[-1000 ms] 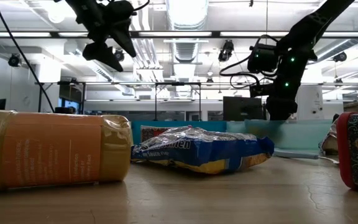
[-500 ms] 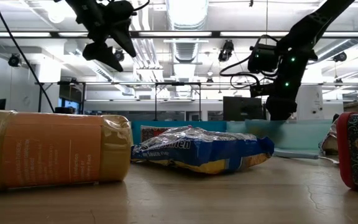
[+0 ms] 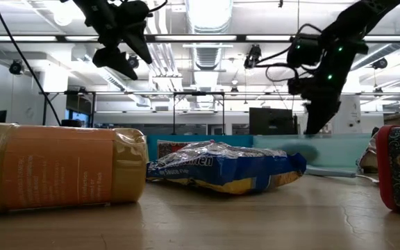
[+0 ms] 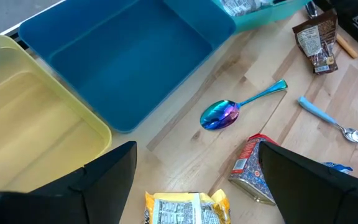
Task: Pick & Place Food Item
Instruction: Put the yellow spoon into the blue bin
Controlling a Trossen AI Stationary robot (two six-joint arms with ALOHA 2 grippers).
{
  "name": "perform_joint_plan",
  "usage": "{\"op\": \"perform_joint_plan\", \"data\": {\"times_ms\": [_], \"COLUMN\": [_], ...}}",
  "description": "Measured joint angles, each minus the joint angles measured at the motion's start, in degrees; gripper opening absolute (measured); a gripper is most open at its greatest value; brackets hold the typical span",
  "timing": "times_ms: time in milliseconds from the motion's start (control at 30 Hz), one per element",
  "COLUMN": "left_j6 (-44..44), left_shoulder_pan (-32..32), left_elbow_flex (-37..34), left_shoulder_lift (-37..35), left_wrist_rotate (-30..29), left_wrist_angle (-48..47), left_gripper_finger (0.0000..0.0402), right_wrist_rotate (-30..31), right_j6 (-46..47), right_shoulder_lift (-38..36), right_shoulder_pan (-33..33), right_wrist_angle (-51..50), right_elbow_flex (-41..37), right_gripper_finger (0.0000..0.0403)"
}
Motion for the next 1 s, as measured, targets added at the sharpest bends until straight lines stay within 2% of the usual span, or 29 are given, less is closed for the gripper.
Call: {"op": "perform_joint_plan", "data": {"times_ms": [233,367,600,767,1000], "left_j6": [0.0,0.0,0.0,0.9,1.1], "left_shoulder_pan": [0.0,0.0,0.0,0.0,0.0], "left_elbow_flex": [0.0,0.0,0.0,0.0,0.0], "left_shoulder_lift": [0.0,0.0,0.0,0.0,0.0], "left_wrist_rotate": [0.0,0.0,0.0,0.0,0.0], "left_wrist_angle": [0.0,0.0,0.0,0.0,0.0], "left_gripper_finger": [0.0344,0.0344,0.0344,0.0344,0.0344], "right_wrist_rotate": [-0.2,-2.6,-5.8,-6.8,-7.1], "right_j6": [9.7,18.4,27.5,33.2,32.1], "right_shoulder_lift": [-7.7,-11.1,-14.4,-14.8,-10.8], "right_shoulder_pan": [0.0,0.2,2.2,3.4,3.6], "right_wrist_angle": [-7.8,-15.8,-26.5,-31.0,-31.4], "right_elbow_flex": [0.0,0.0,0.0,0.0,-0.1], "right_gripper_finger": [0.0184,0.0185,0.0185,0.0185,0.0185]}}
